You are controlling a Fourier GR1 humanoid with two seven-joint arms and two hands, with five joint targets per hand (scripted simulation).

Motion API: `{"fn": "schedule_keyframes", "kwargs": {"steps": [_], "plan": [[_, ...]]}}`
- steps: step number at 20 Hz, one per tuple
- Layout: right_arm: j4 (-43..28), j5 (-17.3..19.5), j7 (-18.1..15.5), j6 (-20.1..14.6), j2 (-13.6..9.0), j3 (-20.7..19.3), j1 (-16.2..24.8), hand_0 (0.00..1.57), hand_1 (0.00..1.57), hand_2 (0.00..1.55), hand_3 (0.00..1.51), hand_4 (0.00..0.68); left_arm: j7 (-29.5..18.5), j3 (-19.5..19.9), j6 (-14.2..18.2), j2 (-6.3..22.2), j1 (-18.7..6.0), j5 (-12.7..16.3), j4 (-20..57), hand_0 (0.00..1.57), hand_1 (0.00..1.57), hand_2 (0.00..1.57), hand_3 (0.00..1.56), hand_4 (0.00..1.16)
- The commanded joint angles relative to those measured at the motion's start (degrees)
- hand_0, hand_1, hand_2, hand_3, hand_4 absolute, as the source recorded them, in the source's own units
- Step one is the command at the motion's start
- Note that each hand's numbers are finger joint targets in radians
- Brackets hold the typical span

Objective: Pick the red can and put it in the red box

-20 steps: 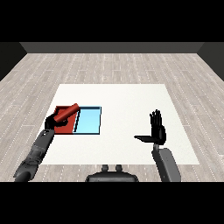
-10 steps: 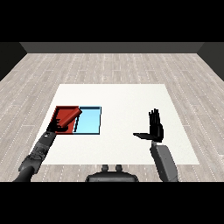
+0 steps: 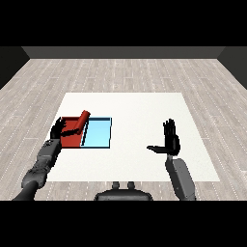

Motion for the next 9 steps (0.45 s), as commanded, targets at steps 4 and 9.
{"fn": "schedule_keyframes", "kwargs": {"steps": [4, 9], "plan": [[1.3, 0.6, -1.6, 1.7, -0.5, 0.4, -0.4, 0.0, 0.0, 0.0, 0.0, 0.0, -17.4, 11.0, -16.7, -8.2, 0.8, 14.6, -14.1, 0.0, 0.0, 0.0, 0.0, 0.0], [0.1, 1.2, -1.7, 3.9, -2.5, 0.9, 1.6, 0.0, 0.0, 0.0, 0.0, 0.0, -23.9, 5.6, -18.5, -17.9, 9.1, 13.5, -26.1, 0.0, 0.0, 0.0, 0.0, 0.0]]}}
